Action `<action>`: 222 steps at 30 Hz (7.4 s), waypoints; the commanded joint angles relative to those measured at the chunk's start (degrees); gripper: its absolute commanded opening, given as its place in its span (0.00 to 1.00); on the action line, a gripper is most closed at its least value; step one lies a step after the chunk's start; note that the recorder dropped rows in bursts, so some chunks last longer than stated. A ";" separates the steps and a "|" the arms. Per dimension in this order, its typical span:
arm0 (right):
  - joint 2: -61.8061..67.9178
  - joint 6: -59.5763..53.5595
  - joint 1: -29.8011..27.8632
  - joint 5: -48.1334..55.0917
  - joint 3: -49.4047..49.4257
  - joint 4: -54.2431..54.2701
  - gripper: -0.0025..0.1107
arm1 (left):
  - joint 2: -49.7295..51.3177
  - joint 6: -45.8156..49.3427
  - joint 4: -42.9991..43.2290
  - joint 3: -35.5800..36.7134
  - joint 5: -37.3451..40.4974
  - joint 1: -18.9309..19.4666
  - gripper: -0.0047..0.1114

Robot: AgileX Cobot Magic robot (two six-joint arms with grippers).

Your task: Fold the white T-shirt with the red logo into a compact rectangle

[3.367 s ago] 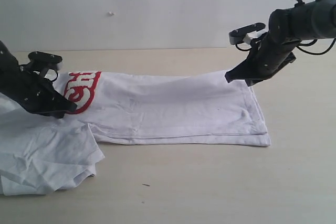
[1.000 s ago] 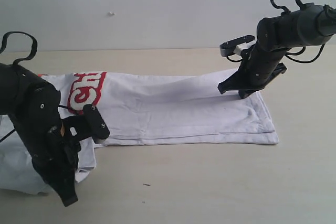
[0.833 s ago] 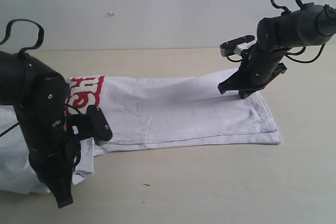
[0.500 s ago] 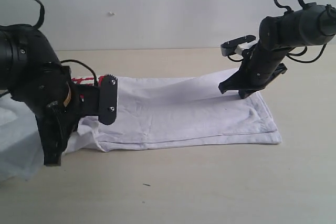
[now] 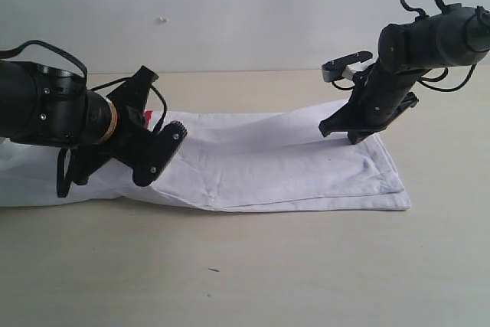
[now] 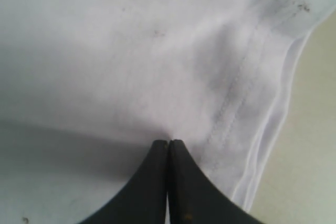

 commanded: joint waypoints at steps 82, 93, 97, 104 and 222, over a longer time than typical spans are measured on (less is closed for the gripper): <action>1.64 -1.34 -0.20 0.00 0.61 0.52 0.02 | 10.13 8.68 -79.44 -30.55 39.71 10.42 0.04; 1.64 -1.34 -0.20 -0.79 0.61 0.52 0.02 | 16.98 -7.10 -64.04 -29.15 24.97 10.65 0.04; 1.64 -1.34 -0.20 -1.42 0.61 0.52 0.02 | 18.16 -20.78 -49.62 -29.15 22.64 10.65 0.04; 1.64 -1.34 -0.20 -1.85 0.61 0.52 0.02 | 18.29 -26.27 -47.78 -29.42 11.93 10.52 0.04; -17.17 -7.84 -0.20 -3.23 14.94 15.13 0.12 | 20.43 6.75 -110.18 -24.69 32.73 47.30 0.53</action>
